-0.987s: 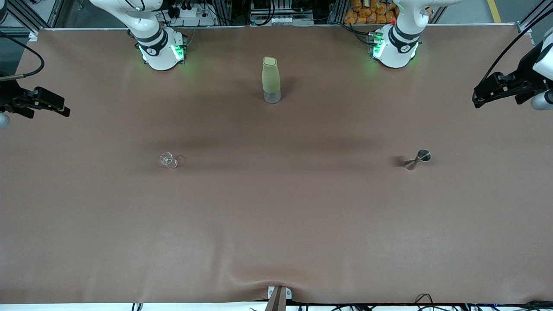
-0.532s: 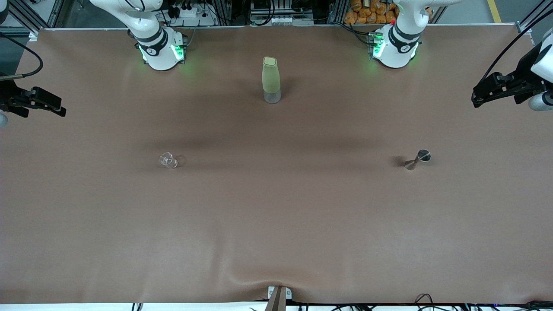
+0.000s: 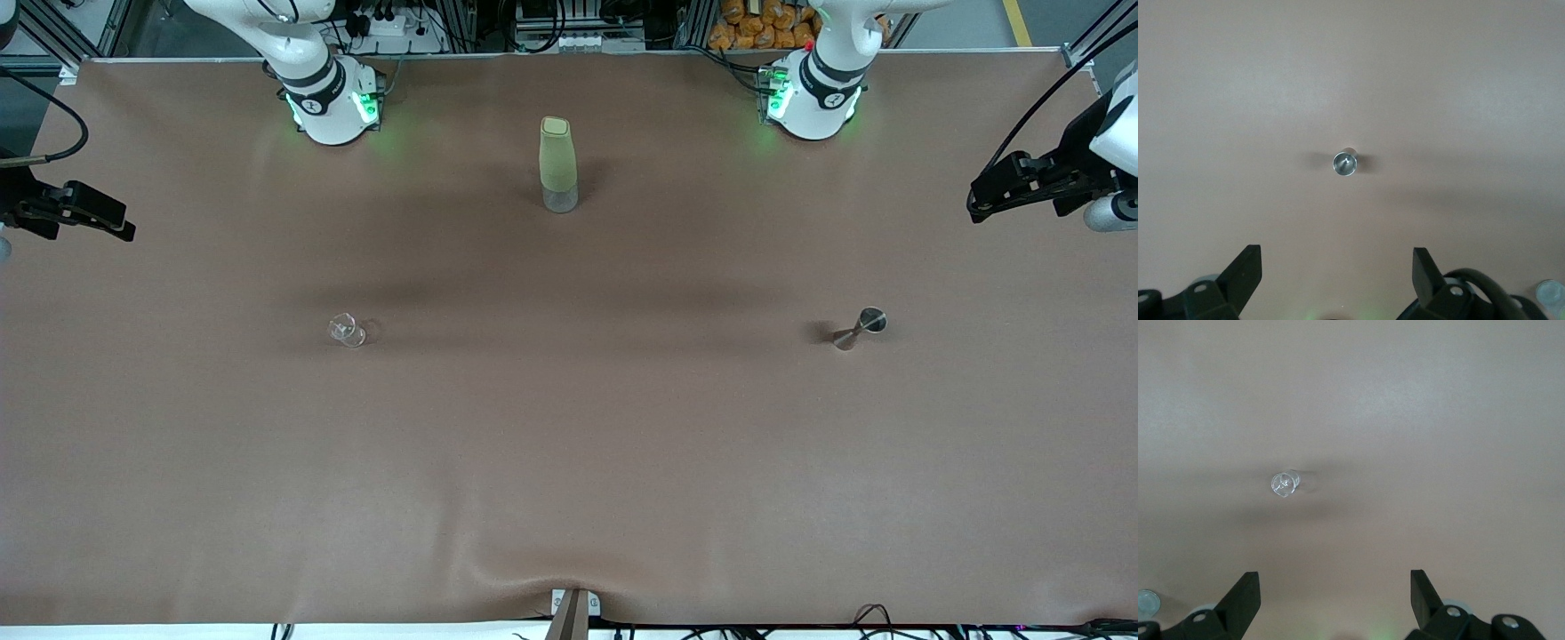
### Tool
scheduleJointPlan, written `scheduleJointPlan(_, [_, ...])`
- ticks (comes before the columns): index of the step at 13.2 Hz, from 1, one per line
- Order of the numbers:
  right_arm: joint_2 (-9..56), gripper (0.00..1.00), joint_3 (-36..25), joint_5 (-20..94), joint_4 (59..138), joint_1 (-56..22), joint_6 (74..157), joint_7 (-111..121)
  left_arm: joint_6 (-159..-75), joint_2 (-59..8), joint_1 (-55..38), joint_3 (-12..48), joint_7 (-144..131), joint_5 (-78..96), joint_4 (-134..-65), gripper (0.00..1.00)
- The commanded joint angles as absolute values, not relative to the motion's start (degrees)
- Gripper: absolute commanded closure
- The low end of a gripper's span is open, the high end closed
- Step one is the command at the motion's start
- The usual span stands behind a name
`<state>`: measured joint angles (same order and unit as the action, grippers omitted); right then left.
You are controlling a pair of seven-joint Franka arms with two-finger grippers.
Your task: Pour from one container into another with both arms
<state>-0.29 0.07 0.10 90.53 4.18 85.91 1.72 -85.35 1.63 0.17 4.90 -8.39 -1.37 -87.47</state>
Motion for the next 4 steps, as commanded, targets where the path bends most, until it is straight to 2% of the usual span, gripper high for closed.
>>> scheduleJointPlan(1, [-1.32,0.0,-0.52,-1.14,91.23,3.35,86.13,0.88,-84.55,1.49,0.44,4.57,-7.38,-0.35,-86.57,0.0])
scheduleJointPlan(4, [-1.14,0.0,-1.41,-1.05,91.23,2.72,86.13,0.88,-84.55,1.49,0.97,4.57,-7.29,-0.35,-86.48,0.0])
